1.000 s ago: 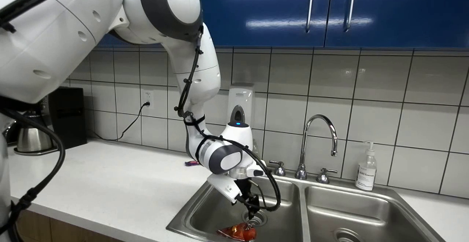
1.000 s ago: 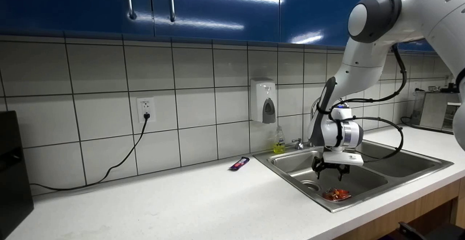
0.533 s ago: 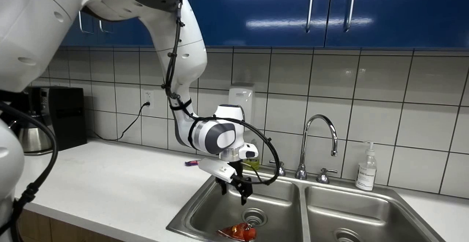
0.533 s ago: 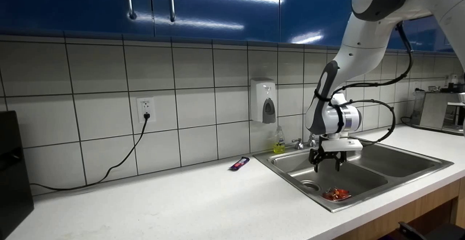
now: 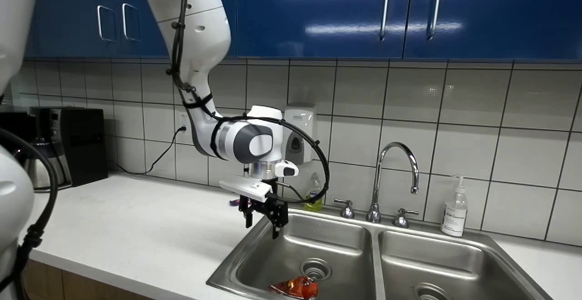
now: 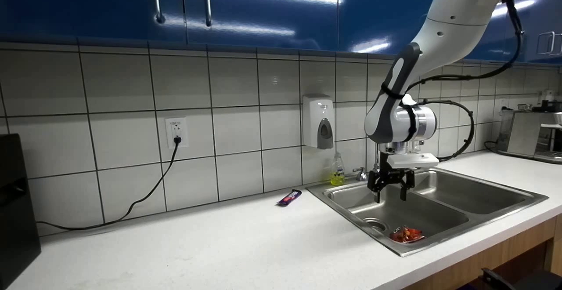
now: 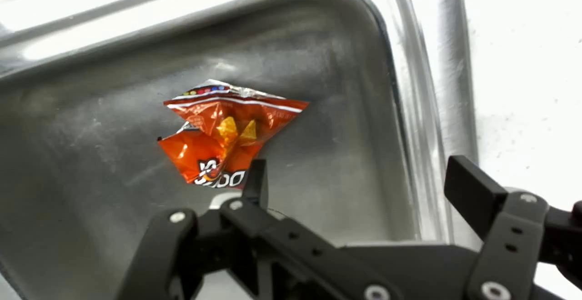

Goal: Put the red packet in the sink on the left.

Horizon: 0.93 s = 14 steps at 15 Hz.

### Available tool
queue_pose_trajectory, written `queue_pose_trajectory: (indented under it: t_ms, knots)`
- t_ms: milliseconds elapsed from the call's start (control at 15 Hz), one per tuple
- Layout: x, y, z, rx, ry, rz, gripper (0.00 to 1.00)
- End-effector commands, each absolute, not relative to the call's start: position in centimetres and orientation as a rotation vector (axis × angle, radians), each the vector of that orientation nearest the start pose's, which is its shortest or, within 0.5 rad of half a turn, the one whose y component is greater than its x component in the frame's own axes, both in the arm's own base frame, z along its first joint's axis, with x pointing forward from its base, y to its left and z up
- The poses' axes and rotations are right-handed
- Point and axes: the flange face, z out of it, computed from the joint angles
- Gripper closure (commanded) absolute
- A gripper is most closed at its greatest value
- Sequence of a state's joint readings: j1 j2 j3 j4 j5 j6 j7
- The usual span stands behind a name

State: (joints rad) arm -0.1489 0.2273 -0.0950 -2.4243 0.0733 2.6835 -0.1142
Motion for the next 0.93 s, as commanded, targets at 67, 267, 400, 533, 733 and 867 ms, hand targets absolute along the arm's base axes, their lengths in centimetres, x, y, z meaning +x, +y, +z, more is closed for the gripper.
queue_pose_trajectory:
  t_ms: [67, 267, 400, 533, 733, 867]
  knots:
    - [43.3, -9.3, 25.3, -3.108, 0.149, -0.009, 0.0]
    - [40.5, -8.1, 26.5, -3.103, 0.11, 0.017, 0.0]
    - [38.7, -7.4, 27.2, -3.104, 0.087, 0.044, 0.0]
    - [37.2, -7.0, 27.8, -3.105, 0.068, 0.071, 0.0]
    - [37.8, -7.0, 27.1, -3.101, 0.088, 0.088, 0.0]
    - [37.5, -7.0, 27.4, -3.1, 0.087, 0.081, 0.0]
